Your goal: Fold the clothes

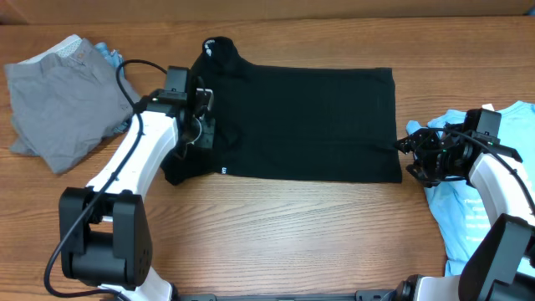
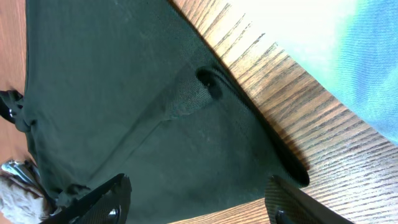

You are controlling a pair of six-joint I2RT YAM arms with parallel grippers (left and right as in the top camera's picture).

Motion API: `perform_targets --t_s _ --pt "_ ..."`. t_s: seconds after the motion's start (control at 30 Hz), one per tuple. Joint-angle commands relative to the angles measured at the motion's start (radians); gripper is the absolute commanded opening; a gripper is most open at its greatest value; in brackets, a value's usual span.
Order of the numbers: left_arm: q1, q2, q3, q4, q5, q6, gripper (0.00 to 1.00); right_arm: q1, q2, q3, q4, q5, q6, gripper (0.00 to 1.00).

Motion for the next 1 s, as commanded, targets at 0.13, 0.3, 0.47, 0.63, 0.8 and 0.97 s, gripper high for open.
perform_targets --t_s 0.13,0.3,0.47,0.63,0.8,0.97 --pt "-0.055 0.082 0.019 -0.002 0.165 0.005 0.04 0.003 0.000 0.022 0.003 0.003 -0.008 0.72" --pt "-0.111 0.105 0.019 -0.002 0.054 0.016 0.04 0.003 0.000 0.022 0.004 0.003 -0.008 0.72" --pt "-0.121 0.148 0.019 0.069 -0.024 -0.010 0.04 0.003 0.000 0.022 0.004 0.003 -0.008 0.72" --pt "-0.132 0.218 0.019 0.117 0.067 -0.037 0.04 0.003 0.000 0.022 0.003 0.003 -0.008 0.72" --pt "-0.140 0.215 0.028 0.151 0.048 -0.063 0.04 0.003 0.000 0.022 0.003 0.003 -0.008 0.72" --pt "-0.139 0.190 0.091 0.138 -0.048 -0.075 0.04 0.003 0.000 0.022 0.003 0.003 -0.008 0.72"
